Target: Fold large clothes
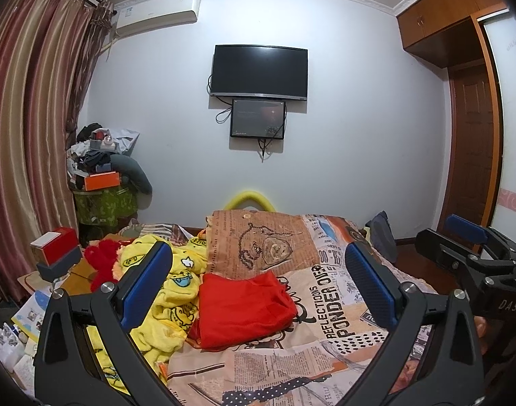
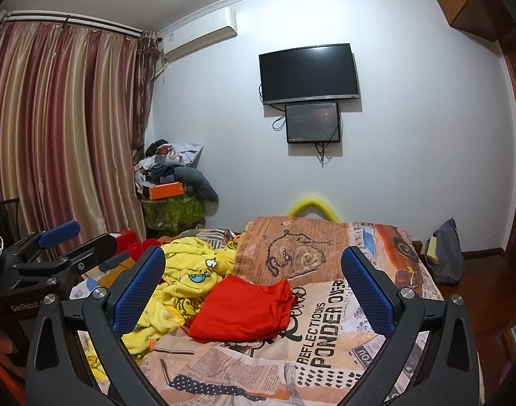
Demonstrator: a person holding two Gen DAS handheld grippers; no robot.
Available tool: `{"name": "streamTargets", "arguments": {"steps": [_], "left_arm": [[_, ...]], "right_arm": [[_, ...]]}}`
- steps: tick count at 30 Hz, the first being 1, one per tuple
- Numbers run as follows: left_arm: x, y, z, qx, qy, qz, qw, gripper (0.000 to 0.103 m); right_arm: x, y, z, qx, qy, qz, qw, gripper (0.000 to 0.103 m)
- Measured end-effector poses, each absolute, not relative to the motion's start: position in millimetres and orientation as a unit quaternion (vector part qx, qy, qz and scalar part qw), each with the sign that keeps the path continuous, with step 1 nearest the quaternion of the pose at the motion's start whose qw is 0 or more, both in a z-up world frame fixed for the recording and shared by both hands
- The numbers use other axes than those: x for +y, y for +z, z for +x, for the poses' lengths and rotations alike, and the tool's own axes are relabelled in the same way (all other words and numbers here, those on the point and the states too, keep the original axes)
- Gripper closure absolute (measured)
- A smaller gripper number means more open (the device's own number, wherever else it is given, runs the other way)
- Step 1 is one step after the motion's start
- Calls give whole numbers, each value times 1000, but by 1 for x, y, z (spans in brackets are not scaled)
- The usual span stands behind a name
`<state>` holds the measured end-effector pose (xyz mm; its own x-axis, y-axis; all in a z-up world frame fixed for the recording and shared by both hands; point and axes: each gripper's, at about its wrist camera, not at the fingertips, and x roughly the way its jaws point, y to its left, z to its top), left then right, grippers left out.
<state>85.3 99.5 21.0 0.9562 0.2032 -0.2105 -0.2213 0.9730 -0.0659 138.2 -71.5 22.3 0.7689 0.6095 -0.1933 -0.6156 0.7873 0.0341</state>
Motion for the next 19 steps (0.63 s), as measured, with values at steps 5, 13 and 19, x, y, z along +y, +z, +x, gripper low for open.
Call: {"name": "streamTargets", "arguments": {"steps": [5, 13, 19], "left_arm": [[99, 21, 87, 104, 104, -47, 988, 0], [96, 21, 87, 105, 99, -43, 989, 0], [93, 19, 87, 106, 96, -40, 989, 0]], "right_arm": [[-74, 22, 140, 97, 325, -14, 941, 0], [-75, 22, 140, 98, 324, -13, 941, 0], [-77, 21, 143, 101, 325, -10, 940, 0]]}}
